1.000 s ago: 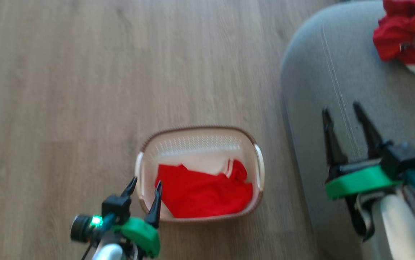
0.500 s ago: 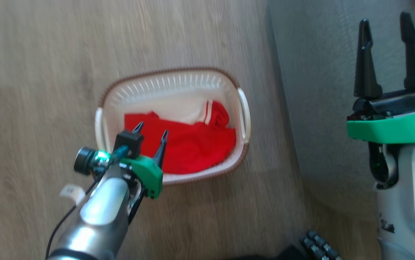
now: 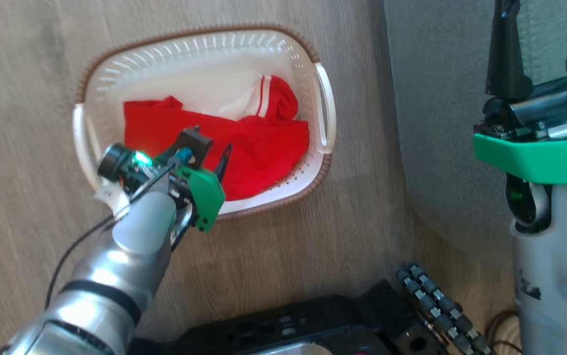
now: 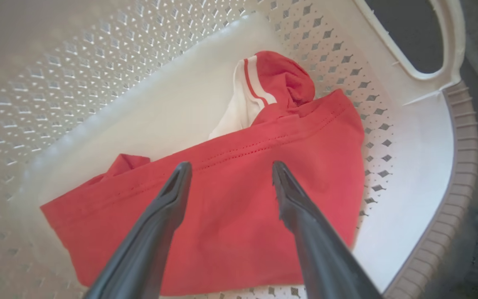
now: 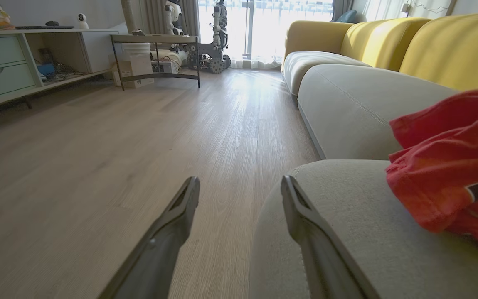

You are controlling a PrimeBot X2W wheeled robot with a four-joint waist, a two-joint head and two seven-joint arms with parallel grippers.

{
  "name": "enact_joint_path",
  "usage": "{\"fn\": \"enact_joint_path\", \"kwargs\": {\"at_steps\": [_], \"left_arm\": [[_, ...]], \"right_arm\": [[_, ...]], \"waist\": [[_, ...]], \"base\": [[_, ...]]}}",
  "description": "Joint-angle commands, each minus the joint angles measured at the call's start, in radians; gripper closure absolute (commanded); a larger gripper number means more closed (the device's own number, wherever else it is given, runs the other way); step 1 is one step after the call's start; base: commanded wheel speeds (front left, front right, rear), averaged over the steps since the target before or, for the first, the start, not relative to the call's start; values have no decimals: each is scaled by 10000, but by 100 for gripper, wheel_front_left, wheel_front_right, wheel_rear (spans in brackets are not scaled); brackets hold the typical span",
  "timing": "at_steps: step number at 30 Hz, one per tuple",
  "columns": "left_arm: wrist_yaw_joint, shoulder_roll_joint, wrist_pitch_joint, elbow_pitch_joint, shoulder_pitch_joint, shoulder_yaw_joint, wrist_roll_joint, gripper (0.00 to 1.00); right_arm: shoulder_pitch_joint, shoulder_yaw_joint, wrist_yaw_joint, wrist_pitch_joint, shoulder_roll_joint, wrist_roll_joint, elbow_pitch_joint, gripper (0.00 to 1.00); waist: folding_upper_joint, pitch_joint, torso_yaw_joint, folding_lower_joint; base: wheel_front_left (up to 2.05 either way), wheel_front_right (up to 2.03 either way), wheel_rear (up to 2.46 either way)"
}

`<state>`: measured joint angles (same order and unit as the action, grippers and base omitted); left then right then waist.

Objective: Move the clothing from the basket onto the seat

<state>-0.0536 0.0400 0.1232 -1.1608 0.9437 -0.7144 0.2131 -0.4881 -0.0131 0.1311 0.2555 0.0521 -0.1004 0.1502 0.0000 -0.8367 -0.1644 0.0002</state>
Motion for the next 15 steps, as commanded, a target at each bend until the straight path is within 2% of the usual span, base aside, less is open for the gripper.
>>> {"fn": "enact_joint_path", "kwargs": {"at_steps": [1, 15], "left_arm": [[-30, 105, -74, -93, 67, -45, -95, 0], [-99, 103, -854, -934, 939, -735, -87, 0]], "right_arm": [[22, -260, -4, 63, -18, 25, 453, 0], [-32, -377, -4, 63, -18, 49, 885, 0]], "waist": [[0, -428, -224, -2], [0, -1032, -501, -2]], "base": [[0, 0, 0], [0, 0, 0]]}}
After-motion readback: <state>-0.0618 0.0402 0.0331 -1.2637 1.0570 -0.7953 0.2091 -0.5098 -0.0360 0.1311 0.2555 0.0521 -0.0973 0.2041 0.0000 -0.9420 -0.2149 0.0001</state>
